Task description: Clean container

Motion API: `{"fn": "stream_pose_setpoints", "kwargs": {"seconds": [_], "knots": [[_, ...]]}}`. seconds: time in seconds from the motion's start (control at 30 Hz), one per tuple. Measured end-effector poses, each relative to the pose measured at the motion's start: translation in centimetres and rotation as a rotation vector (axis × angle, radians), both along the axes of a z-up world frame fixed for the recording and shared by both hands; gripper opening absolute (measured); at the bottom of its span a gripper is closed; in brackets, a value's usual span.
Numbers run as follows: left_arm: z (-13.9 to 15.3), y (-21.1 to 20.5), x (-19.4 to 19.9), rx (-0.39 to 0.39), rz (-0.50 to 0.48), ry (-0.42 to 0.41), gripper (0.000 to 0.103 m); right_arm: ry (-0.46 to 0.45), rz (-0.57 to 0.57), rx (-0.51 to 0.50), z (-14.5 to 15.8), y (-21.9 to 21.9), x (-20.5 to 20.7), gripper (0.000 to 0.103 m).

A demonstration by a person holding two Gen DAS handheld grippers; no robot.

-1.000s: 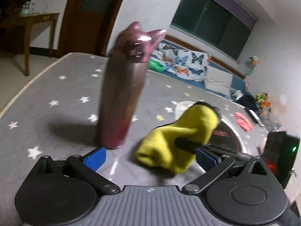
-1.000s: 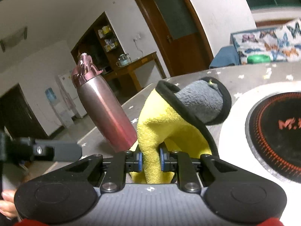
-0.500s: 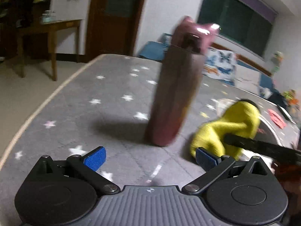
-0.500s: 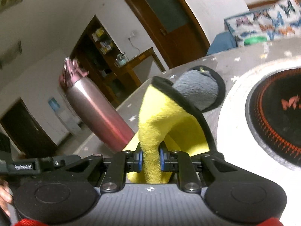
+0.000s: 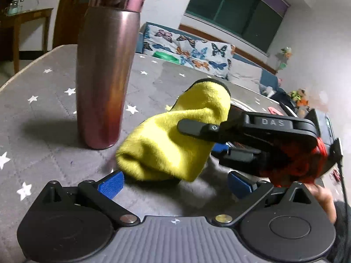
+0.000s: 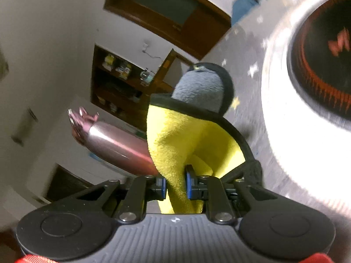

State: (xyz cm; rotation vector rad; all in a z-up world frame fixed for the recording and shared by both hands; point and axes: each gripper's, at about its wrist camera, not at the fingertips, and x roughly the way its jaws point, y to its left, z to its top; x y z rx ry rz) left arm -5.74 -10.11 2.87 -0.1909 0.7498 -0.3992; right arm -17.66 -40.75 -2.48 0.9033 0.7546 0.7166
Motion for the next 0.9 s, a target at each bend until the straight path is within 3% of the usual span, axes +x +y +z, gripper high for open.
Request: {"fn": "stream_pose_setpoints", "kwargs": {"seconds": [0.07,0.13,0.23,0.3,0.33,0.4,0.5,0.6,0.9], "knots": [[0.2,-0.9,-0.2,0.050,-0.005,-0.033,0.101,0.042,0.007,0.054,-0.9,-0.5,0.2,0.016],[0.3,-1.6,-0.3,0.091,-0.009,-0.063,0.094,0.074,0.009,0.092,-1.6,-0.9,0.3,0.016],[0.3,-1.6,-0.1,0.080,-0.006,-0.057,0.083,0.106,0.013,0.137,-2.8,-1.5,0.4,0.016],[0.2,-1.6,0.2,0.072,-0.004,-0.044,0.065,0.118,0.016,0.150,-3.4,-1.6,0.5,0.016],[0.2,-1.6,0.3,0.069,-0.004,-0.037,0.061,0.120,0.016,0.150,-3.5,-1.6,0.5,0.016],[0.1,-1.6,0.5,0.057,-0.013,-0.028,0.041,0.119,0.015,0.144,-3.6,-1.4,0.7,0.016],[0.1,-2.0,0.3,0.063,-0.039,-0.034,0.024,0.112,0.013,0.124,-3.8,-1.4,0.5,0.016],[0.4,-2.0,0.1,0.041,-0.069,-0.037,0.018,0.101,0.009,0.102,-3.9,-1.4,0.2,0.016],[2.0,-3.2,-1.6,0.009,-0.181,-0.097,0.016,0.037,-0.027,0.097,-2.4,-2.1,-1.2,0.016]]}}
